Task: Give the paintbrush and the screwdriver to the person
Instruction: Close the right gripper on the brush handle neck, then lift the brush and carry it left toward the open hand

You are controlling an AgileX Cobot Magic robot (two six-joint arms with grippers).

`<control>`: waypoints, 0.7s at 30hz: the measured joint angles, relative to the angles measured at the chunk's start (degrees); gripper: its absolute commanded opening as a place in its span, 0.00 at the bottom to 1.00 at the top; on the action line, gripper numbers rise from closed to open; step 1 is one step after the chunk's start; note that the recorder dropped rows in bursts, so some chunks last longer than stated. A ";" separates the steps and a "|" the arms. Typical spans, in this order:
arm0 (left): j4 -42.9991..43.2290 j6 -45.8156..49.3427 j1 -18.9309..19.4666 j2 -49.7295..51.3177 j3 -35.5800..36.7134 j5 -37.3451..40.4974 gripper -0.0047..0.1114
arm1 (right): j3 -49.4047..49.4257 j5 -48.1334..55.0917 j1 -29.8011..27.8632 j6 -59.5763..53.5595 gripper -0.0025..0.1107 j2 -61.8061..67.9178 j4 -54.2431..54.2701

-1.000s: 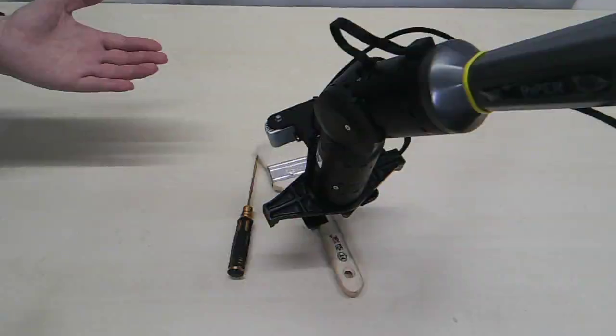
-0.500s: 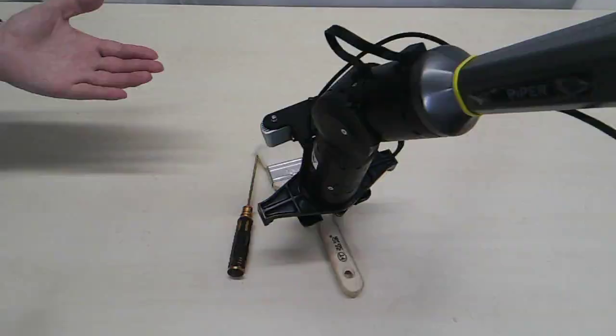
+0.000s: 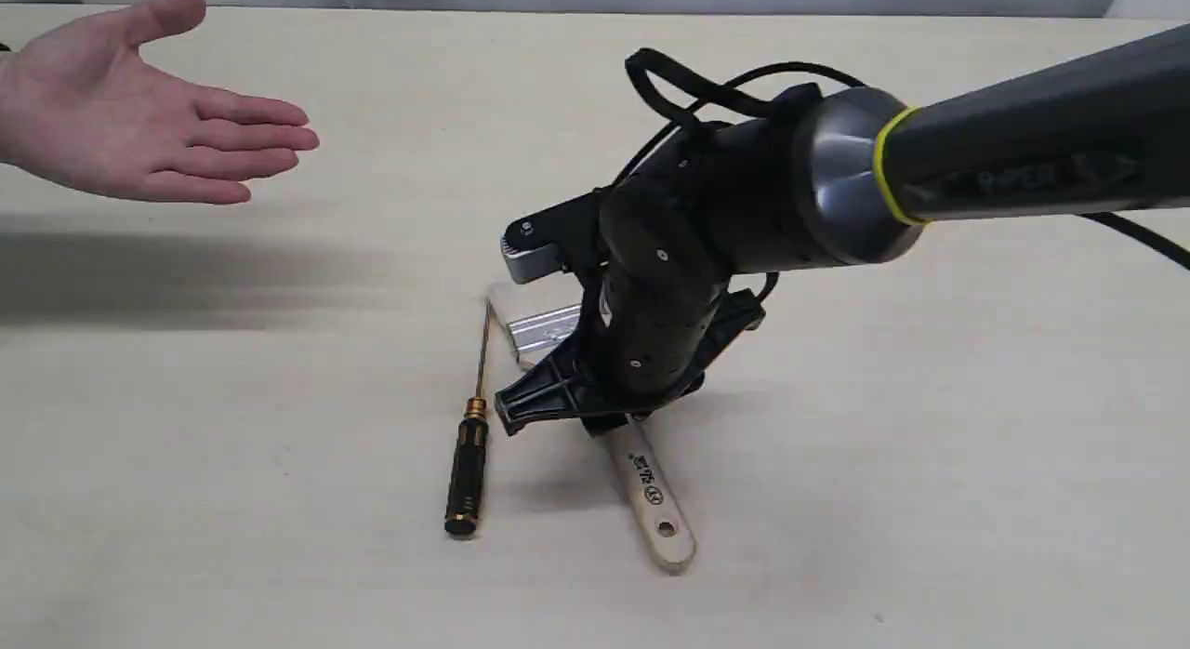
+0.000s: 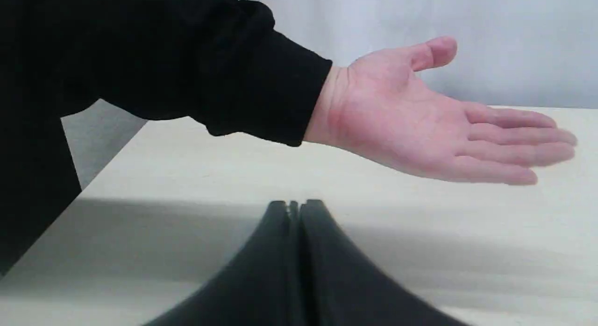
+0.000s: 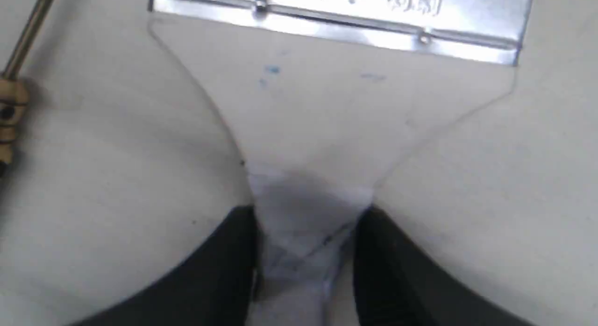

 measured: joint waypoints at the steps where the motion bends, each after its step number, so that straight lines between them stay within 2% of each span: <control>1: 0.00 0.00 0.00 0.00 0.00 0.00 0.04 | 0.00 0.00 0.00 0.00 0.06 0.00 0.00; 21: 0.00 0.00 0.00 0.00 0.00 0.00 0.04 | 0.20 -0.90 0.00 -0.51 0.06 -5.43 -4.07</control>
